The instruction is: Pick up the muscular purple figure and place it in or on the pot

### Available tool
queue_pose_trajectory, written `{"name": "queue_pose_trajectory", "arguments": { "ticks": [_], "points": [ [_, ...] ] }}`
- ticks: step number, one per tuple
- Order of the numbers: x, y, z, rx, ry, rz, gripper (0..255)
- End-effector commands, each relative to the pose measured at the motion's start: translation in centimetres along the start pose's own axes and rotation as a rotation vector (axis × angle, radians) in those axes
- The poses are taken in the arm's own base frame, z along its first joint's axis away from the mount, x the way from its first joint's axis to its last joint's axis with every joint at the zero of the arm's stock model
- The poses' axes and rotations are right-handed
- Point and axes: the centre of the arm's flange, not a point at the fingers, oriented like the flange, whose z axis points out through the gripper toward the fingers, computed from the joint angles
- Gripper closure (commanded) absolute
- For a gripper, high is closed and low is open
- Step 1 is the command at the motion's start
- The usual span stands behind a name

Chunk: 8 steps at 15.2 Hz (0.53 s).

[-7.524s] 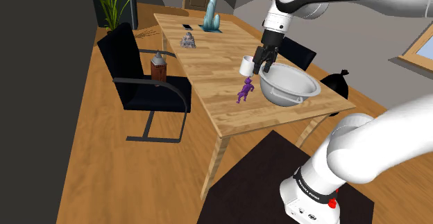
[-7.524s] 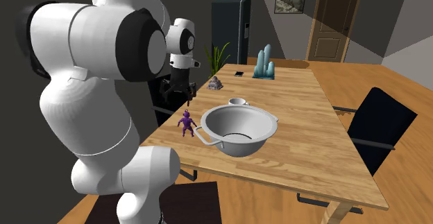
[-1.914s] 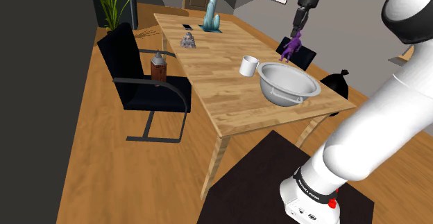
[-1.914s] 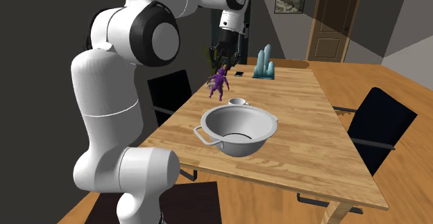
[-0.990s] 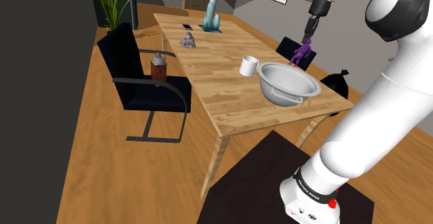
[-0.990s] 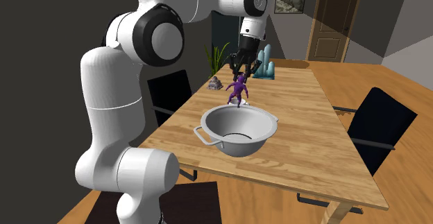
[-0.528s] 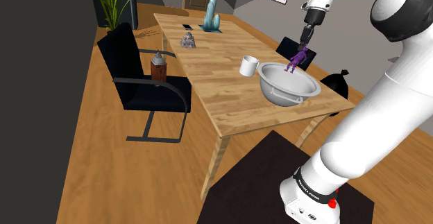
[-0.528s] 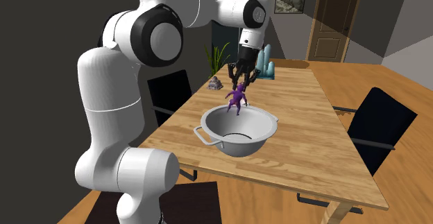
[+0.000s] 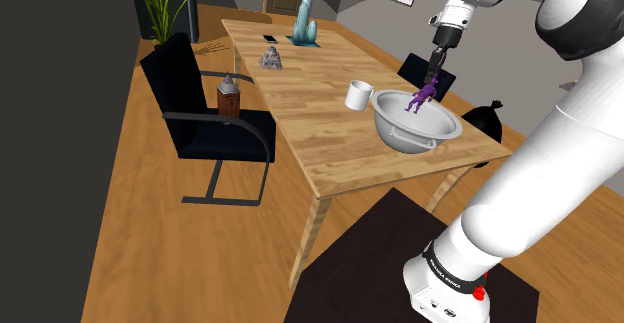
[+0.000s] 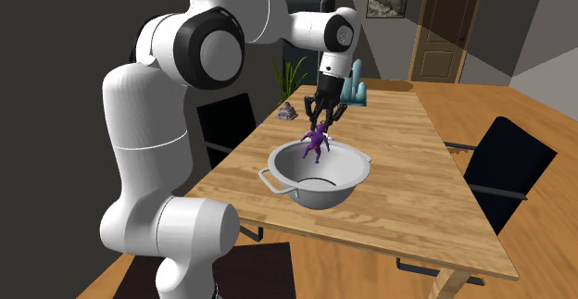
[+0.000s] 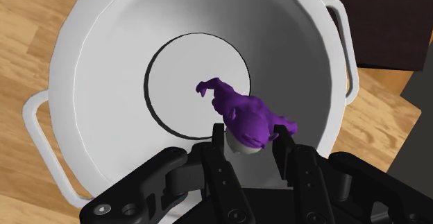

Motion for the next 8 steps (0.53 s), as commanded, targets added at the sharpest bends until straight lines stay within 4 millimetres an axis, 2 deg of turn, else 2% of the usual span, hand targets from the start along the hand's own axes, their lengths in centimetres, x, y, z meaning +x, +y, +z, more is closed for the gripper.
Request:
{"name": "queue_pose_trajectory", "arguments": {
  "ticks": [1,5,6,8],
  "points": [
    [0.01,0.00,0.18,0.000,0.000,0.000,255],
    [0.01,0.00,0.18,0.000,0.000,0.000,255],
    [0.01,0.00,0.18,0.000,0.000,0.000,0],
    [0.01,0.00,0.18,0.000,0.000,0.000,0]
  ]
}}
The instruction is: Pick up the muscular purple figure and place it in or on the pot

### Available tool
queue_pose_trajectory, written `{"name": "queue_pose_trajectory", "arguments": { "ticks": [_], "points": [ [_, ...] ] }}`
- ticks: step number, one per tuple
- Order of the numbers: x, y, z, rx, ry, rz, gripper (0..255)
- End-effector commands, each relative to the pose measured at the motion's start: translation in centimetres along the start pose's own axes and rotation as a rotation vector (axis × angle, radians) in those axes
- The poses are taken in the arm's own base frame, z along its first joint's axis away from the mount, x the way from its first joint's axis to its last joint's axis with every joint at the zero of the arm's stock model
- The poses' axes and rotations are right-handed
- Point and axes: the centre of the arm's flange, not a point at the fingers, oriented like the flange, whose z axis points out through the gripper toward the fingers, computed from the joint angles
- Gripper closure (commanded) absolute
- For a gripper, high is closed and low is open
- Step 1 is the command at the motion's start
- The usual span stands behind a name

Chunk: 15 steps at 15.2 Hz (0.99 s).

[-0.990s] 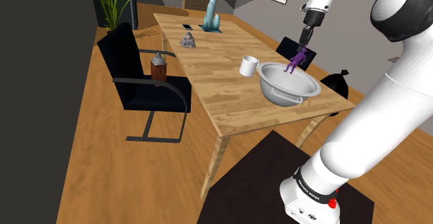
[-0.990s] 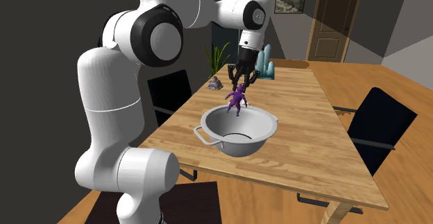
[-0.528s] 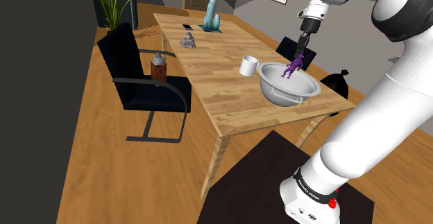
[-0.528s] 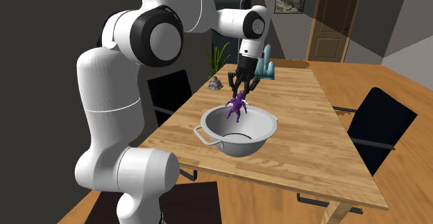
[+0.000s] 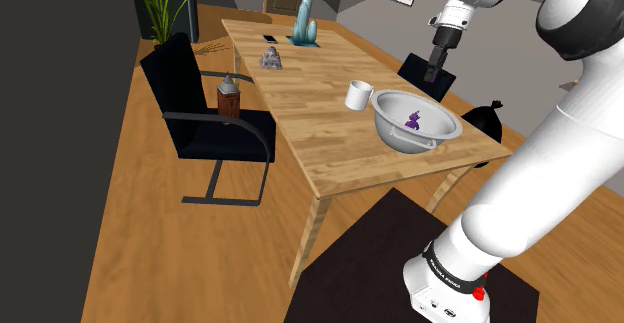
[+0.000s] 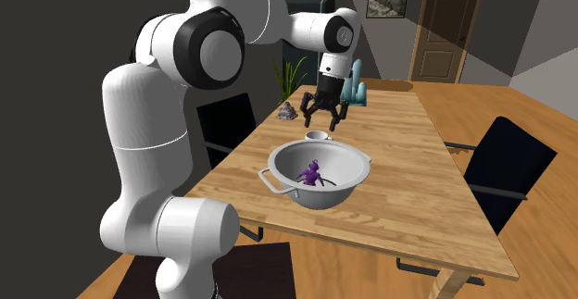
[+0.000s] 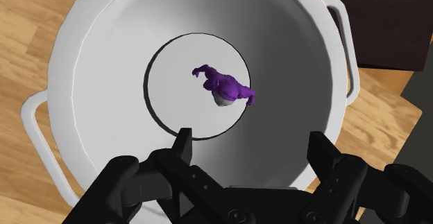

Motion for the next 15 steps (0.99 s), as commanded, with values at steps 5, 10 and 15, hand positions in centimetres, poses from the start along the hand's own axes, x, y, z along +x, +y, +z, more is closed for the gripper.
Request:
{"name": "queue_pose_trajectory", "arguments": {
  "ticks": [5,10,15],
  "points": [
    [0.0,0.0,-2.6,0.000,0.000,0.000,0],
    [0.0,0.0,-5.0,0.000,0.000,0.000,0],
    [0.0,0.0,-5.0,0.000,0.000,0.000,0]
  ]
}}
